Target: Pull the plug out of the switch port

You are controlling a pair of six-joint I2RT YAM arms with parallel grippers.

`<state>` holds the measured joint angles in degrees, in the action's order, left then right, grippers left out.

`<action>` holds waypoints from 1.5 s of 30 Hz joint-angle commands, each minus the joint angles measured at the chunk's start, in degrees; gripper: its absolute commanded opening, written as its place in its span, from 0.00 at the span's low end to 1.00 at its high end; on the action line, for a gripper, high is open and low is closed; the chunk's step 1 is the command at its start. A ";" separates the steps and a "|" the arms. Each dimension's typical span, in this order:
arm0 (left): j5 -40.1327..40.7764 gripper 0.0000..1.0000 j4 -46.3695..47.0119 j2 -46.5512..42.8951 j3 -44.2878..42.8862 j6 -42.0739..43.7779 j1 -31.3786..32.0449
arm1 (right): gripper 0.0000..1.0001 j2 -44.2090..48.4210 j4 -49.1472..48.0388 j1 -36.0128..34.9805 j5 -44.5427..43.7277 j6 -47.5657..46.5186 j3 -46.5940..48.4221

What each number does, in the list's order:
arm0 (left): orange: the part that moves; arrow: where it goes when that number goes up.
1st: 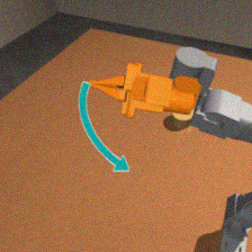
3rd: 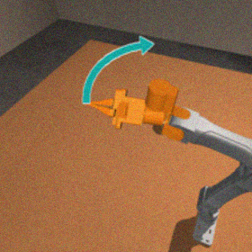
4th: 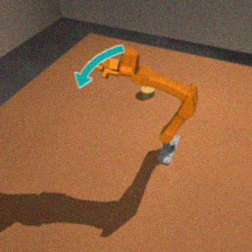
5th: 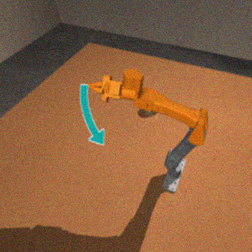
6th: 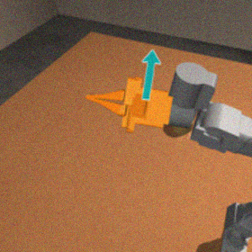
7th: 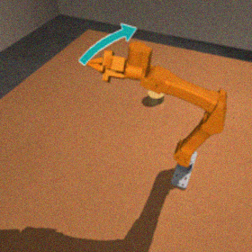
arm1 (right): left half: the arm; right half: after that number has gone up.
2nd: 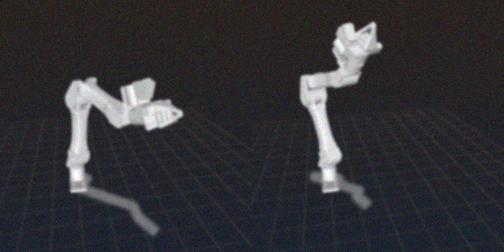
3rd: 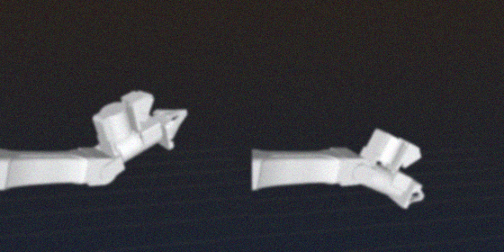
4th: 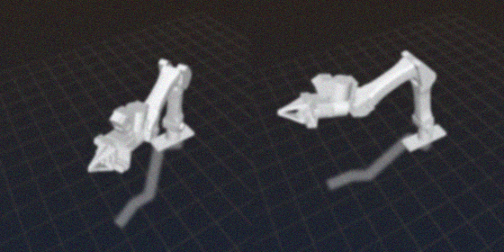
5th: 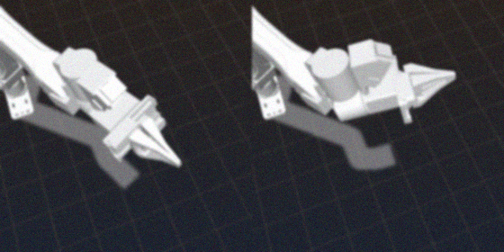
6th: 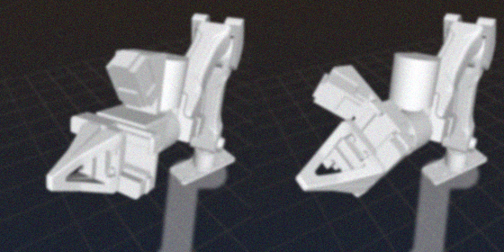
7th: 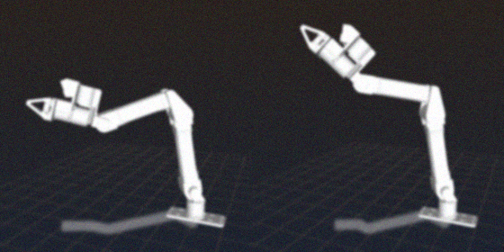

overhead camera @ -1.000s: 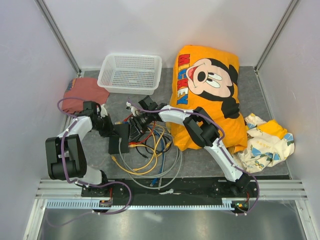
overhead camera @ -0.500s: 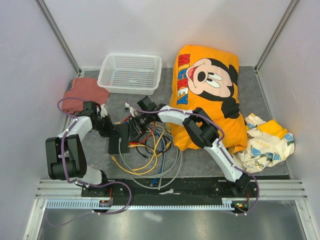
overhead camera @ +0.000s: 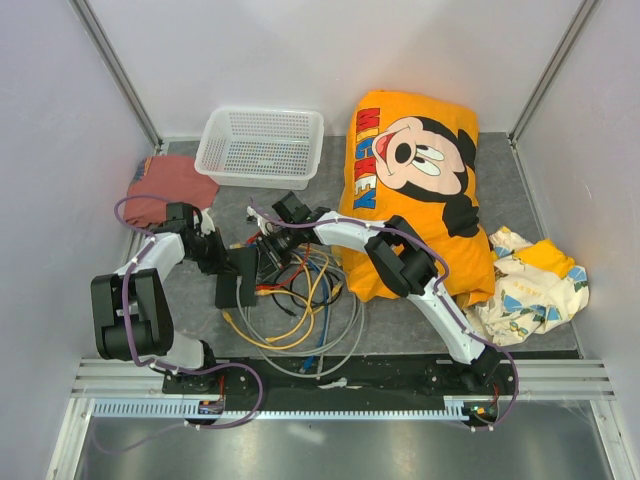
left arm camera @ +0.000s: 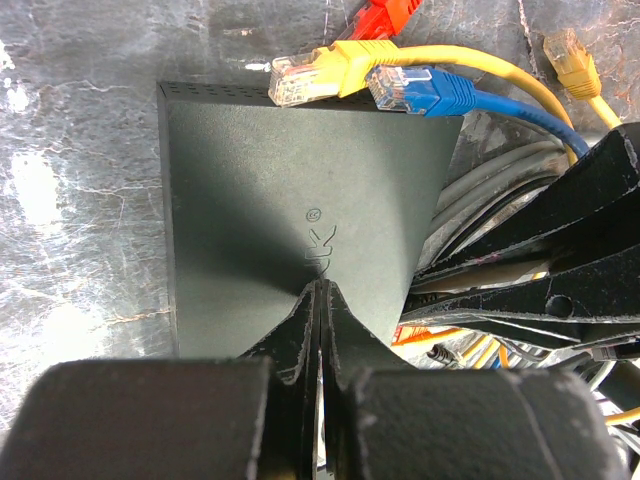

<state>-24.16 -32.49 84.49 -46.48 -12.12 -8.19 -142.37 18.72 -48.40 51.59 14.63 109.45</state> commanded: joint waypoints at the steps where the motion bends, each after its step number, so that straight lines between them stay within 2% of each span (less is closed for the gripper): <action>1: -0.89 0.02 1.29 -0.46 0.51 -0.62 -0.25 | 0.02 -1.60 2.72 -0.90 -2.73 -5.13 -0.02; 10: -1.24 0.01 1.73 -0.29 0.69 -0.71 -0.25 | 0.00 -1.07 7.91 -0.82 -1.67 -10.14 -0.64; 17: -1.50 0.02 2.08 -0.38 0.86 -0.80 -0.16 | 0.00 -0.46 15.46 -0.29 -1.32 -16.21 -1.78; 24: -1.59 0.02 2.08 -0.29 0.95 -0.89 -0.16 | 0.00 -0.19 16.61 0.15 -1.58 -17.36 -2.49; 30: -1.76 0.02 2.08 -0.20 0.86 -0.89 -0.25 | 0.00 -0.64 17.14 1.91 -3.51 -17.27 2.60; 33: -1.76 0.01 2.26 -0.03 1.13 -1.06 -0.17 | 0.00 1.56 20.03 1.56 -4.92 -21.74 0.34; 38: -1.85 0.02 2.87 0.50 1.13 -1.06 -0.25 | 0.00 4.37 18.20 1.64 -4.05 -17.02 -9.06; 42: -1.85 0.02 2.70 0.59 0.95 -1.06 -0.25 | 0.00 2.80 15.21 3.84 -5.45 -12.44 -4.96; 45: -1.94 0.02 2.61 0.68 0.95 -0.98 -0.25 | 0.00 4.11 15.38 4.81 -7.02 -14.27 -0.03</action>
<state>-26.11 -31.07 84.60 -45.78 -12.16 -8.19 -137.91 34.24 -45.06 51.31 1.48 104.29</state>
